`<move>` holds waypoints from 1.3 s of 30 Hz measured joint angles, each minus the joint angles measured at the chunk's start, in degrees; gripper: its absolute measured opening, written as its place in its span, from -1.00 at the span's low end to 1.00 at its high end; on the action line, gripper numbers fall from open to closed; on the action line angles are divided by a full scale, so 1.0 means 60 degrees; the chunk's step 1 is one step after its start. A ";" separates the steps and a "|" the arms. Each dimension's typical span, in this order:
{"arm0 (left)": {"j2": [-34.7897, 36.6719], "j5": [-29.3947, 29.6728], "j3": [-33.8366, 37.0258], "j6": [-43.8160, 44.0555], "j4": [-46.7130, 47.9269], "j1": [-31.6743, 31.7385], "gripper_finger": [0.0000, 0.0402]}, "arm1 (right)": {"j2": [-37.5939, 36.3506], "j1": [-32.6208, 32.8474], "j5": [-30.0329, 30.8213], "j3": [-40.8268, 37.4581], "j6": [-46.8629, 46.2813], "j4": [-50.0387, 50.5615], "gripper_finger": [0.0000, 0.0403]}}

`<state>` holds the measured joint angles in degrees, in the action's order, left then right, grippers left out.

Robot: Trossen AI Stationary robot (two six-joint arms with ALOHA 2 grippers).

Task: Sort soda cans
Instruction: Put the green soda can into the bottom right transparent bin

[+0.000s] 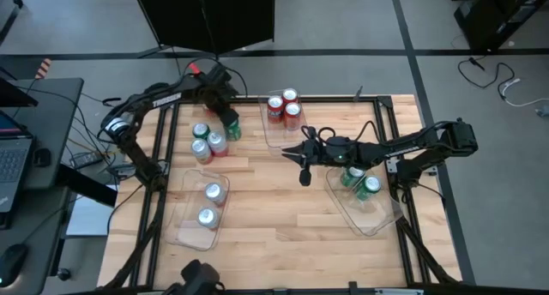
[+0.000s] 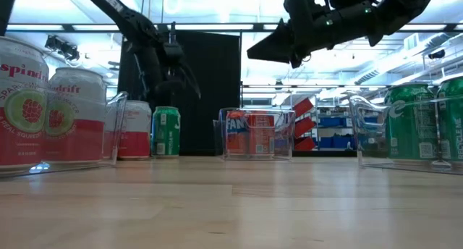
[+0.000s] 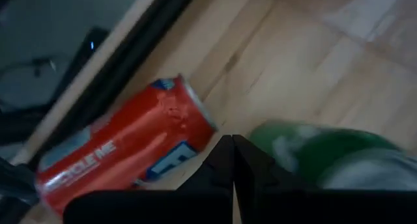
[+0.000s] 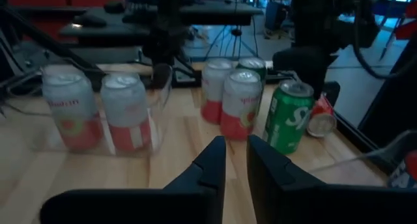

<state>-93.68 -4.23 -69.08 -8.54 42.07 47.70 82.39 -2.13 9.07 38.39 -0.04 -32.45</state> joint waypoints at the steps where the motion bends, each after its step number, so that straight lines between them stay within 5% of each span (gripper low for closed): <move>1: 0.0202 -0.0001 0.0000 -0.0016 -0.0011 -0.0039 -0.98 | 0.0000 0.0000 -0.0002 0.0077 -0.0038 0.0012 -0.74; 12: 0.2813 -0.0161 0.0271 0.0209 -0.1504 -0.0529 -0.98 | 0.1558 -0.0375 -0.0336 0.2051 0.0004 0.0245 -0.59; 25: 0.7415 -0.0987 0.4821 0.0536 -0.5505 -0.1099 -0.99 | 0.4588 -0.1013 -0.0563 0.5764 0.0038 0.2013 -0.32; 39: 1.1841 -0.1341 0.8035 0.1290 -0.7413 -0.1750 -0.99 | 0.6990 -0.1647 0.0079 0.8756 0.0036 0.2822 0.43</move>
<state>-22.63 -12.27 -20.87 -0.80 -2.41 37.20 124.33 -12.01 9.54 90.93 0.18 -15.52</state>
